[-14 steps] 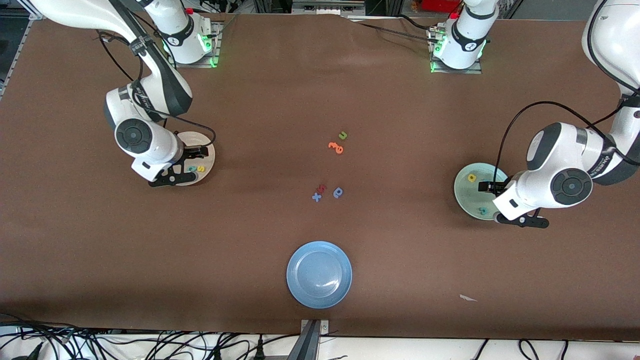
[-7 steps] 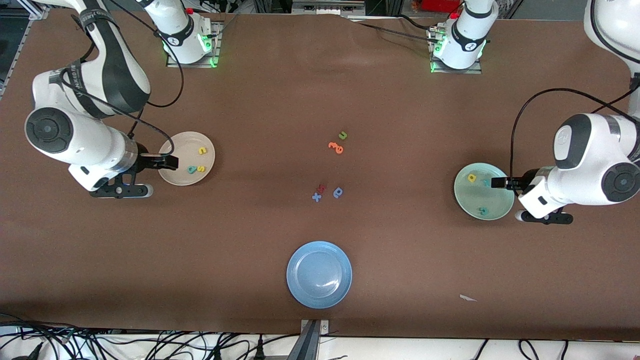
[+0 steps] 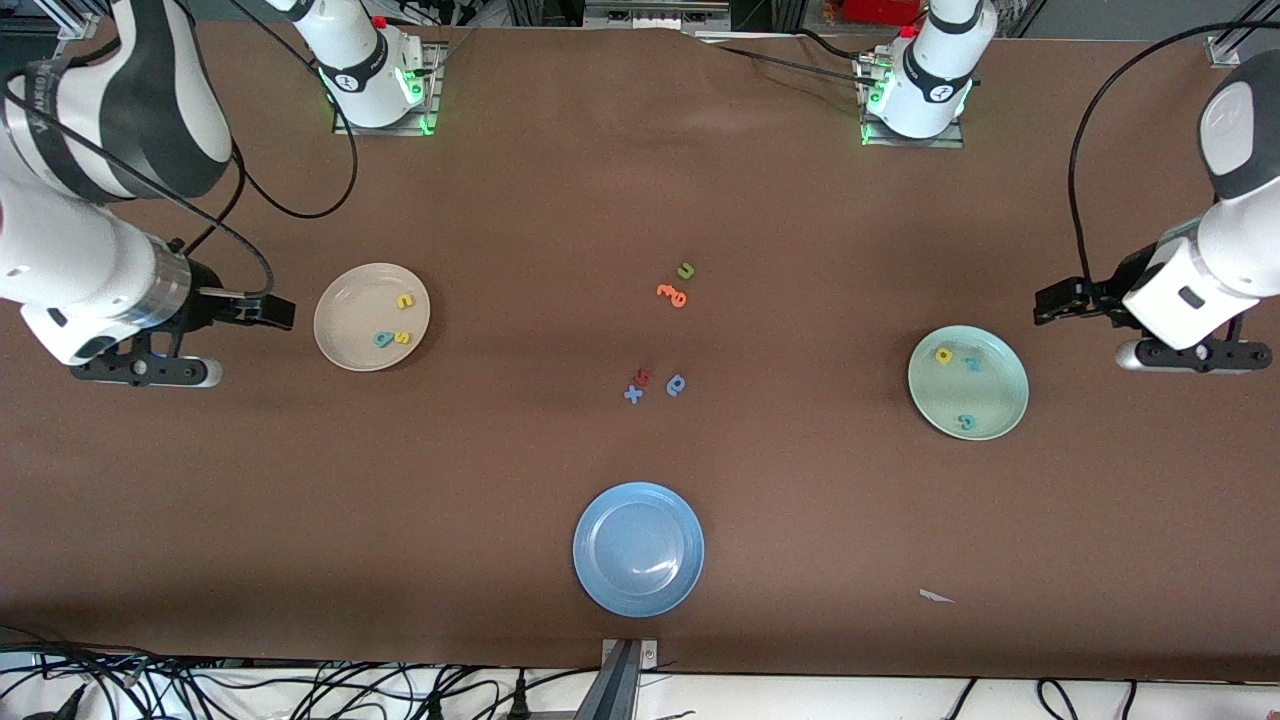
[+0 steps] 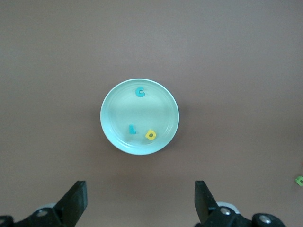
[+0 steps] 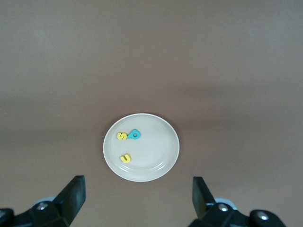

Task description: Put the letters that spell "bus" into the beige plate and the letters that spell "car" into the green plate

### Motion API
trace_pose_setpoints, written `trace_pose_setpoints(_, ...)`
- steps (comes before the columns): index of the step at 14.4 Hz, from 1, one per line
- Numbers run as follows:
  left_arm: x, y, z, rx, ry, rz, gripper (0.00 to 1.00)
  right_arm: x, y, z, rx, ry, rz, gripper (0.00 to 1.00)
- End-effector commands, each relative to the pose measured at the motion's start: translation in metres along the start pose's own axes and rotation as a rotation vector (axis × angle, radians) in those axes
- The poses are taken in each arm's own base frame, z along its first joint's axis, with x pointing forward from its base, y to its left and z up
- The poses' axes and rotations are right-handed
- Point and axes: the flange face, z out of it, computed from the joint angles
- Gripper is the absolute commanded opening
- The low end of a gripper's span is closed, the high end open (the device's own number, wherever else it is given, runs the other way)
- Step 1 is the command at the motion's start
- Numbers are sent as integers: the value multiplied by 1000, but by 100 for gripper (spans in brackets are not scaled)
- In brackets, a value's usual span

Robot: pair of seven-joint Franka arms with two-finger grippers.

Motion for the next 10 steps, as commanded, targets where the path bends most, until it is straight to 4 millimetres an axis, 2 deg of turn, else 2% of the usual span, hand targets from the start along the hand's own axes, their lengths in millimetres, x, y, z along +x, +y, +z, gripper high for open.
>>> trace_pose_setpoints(1, -27, 9, -23, -24, 28, 44, 100, -15, 15, -27, 19, 16, -13, 100)
trace_pose_setpoints(4, -25, 6, -15, -19, 15, 43, 100, -32, 20, -47, 35, 48, -12, 100)
trace_pose_setpoints(6, -25, 3, -17, -20, 19, 40, 100, -49, 25, -45, 38, 36, -6, 100)
trace_pose_setpoints(9, -26, 4, -18, -18, 21, 43, 100, -59, 30, -39, 40, 30, 6, 100)
trace_pose_setpoints(10, -26, 4, -18, -18, 21, 42, 100, -61, 41, -37, 43, 29, 19, 100)
